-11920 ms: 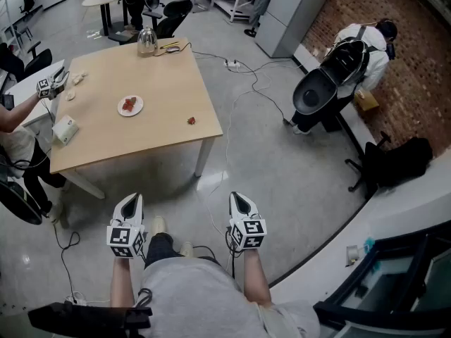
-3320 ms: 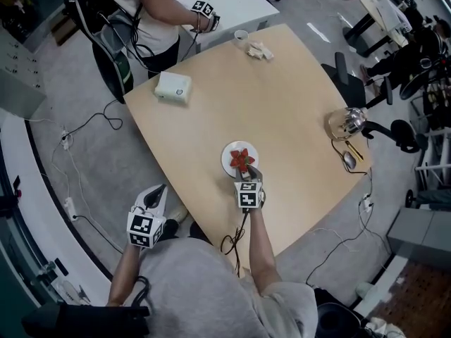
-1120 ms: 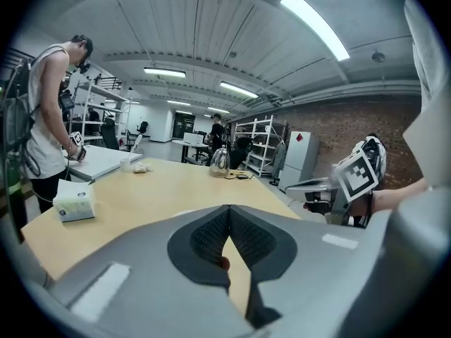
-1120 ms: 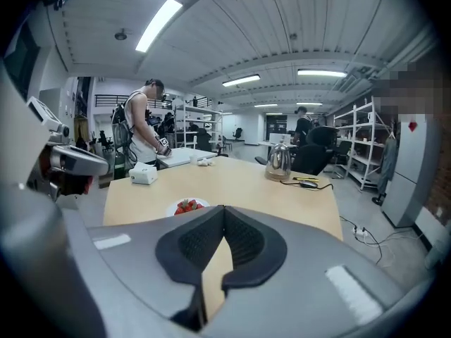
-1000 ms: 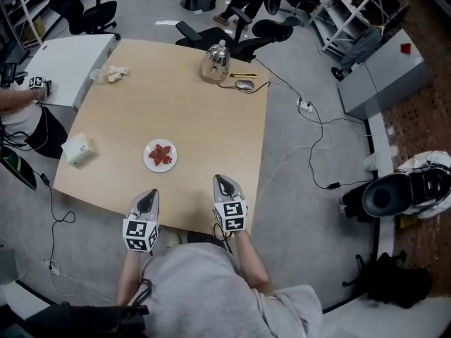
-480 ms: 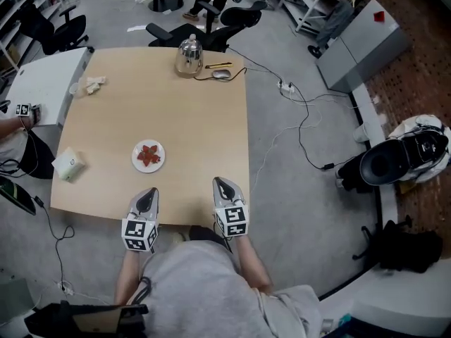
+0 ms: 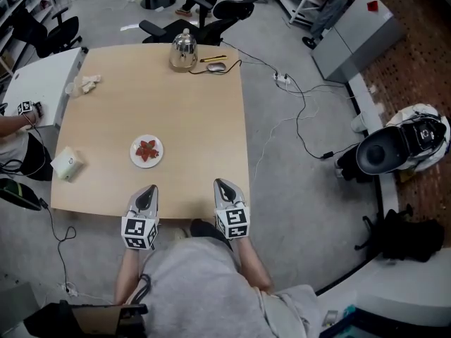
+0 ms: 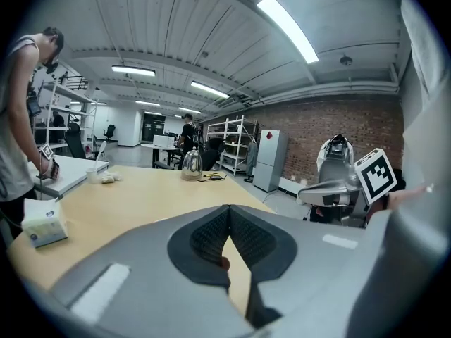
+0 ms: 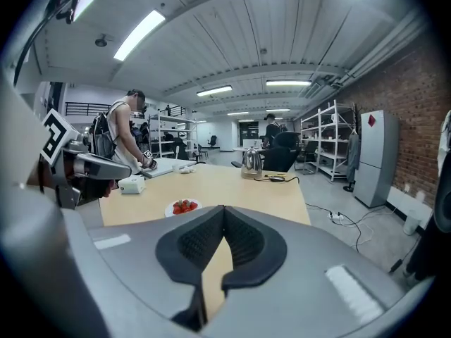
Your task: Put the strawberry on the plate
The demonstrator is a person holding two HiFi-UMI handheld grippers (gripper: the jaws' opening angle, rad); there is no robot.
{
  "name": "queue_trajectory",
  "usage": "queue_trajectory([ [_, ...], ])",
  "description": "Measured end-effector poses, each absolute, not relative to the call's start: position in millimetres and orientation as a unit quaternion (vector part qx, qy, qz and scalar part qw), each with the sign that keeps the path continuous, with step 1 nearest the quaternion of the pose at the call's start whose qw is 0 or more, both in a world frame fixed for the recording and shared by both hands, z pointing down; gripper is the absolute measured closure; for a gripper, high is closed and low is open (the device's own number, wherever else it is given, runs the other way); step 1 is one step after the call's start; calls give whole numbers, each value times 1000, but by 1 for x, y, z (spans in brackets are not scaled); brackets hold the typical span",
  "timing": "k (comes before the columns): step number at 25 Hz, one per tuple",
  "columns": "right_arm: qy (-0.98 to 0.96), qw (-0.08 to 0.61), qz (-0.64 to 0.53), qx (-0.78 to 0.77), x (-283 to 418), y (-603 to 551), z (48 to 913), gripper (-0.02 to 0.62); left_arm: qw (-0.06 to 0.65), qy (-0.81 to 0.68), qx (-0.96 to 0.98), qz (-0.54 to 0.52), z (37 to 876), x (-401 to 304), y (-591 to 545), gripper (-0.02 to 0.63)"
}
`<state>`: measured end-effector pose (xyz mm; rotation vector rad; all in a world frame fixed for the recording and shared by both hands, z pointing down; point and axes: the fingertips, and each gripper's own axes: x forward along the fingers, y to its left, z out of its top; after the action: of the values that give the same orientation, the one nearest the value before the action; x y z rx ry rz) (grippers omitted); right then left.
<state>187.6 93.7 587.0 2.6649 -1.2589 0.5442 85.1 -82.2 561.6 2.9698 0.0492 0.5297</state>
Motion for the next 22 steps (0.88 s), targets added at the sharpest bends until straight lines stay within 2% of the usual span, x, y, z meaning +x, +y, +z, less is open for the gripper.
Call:
queue_trajectory([
  [22, -436, 74, 187, 877, 191, 91, 586, 589, 61, 1, 983, 175, 558, 82, -80, 586],
])
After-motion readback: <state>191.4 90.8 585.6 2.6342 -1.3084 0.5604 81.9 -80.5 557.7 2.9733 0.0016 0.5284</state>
